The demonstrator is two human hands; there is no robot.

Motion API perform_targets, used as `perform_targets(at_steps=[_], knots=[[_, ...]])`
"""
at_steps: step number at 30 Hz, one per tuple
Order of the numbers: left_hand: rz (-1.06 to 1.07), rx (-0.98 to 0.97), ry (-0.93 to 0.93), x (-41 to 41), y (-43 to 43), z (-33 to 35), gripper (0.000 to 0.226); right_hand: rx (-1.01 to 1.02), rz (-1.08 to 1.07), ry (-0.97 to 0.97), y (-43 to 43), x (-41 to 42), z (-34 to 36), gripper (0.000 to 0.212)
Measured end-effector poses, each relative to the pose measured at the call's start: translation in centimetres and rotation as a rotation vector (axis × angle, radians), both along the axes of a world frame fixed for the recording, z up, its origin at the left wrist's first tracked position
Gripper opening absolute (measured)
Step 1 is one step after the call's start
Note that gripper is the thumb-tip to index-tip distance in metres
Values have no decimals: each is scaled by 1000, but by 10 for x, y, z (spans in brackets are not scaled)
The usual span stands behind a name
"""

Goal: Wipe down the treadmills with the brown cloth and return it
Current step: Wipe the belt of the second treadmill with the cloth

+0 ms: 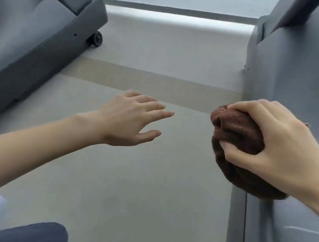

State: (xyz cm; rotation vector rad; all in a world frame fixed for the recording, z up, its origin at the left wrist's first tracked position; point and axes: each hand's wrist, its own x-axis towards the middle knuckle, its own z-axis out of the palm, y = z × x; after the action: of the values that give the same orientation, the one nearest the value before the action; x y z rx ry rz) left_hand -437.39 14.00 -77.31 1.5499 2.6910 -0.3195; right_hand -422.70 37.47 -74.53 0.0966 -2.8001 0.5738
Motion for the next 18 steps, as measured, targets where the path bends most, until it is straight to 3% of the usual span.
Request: perform_targets(at_steps=[8, 18], knots=[[186, -7, 50, -16, -65, 7, 71, -74, 96, 45, -45, -36, -3, 48], [116, 29, 66, -39, -106, 11, 61, 39, -7, 14, -49, -42, -1, 47]])
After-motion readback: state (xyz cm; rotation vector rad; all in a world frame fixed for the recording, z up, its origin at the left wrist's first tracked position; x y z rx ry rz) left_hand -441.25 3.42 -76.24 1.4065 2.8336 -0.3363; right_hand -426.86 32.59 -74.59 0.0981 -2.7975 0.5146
